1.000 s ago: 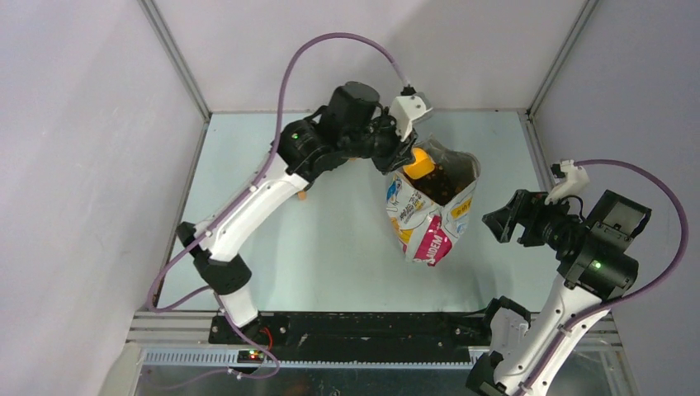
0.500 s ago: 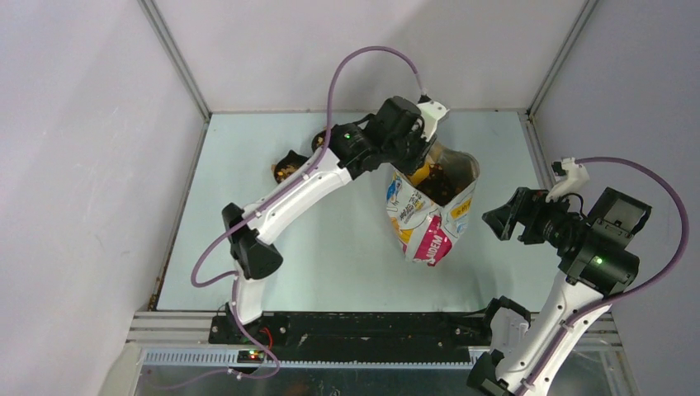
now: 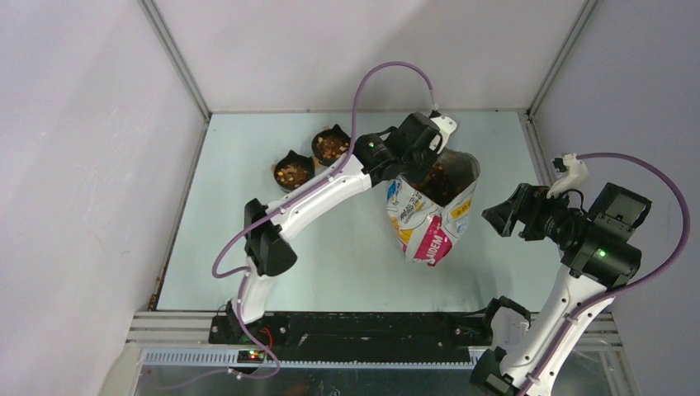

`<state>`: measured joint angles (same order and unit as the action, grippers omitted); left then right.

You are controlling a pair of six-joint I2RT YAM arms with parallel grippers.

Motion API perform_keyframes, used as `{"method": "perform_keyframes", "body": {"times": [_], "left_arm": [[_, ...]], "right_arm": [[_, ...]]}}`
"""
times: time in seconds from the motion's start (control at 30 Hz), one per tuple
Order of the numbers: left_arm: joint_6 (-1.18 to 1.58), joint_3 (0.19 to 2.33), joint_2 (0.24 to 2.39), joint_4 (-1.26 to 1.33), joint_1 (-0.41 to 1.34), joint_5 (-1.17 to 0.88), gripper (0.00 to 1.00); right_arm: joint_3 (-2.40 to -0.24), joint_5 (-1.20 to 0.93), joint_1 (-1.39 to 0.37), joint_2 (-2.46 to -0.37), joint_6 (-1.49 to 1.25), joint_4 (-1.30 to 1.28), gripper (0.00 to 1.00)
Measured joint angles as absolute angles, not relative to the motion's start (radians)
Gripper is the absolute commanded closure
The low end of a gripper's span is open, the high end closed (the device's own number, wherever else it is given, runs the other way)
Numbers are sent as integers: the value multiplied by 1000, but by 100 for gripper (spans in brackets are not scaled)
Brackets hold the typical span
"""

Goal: Serve the pet food

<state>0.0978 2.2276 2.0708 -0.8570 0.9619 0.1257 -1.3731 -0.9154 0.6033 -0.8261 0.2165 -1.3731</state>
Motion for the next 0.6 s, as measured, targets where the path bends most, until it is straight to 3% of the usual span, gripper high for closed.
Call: {"method": "perform_keyframes", "body": {"times": [0.6], "left_arm": [[176,2172,2089,-794,970,109,100]], "right_arm": [[-1372,-929,598,-831,208,-1358,17]]}}
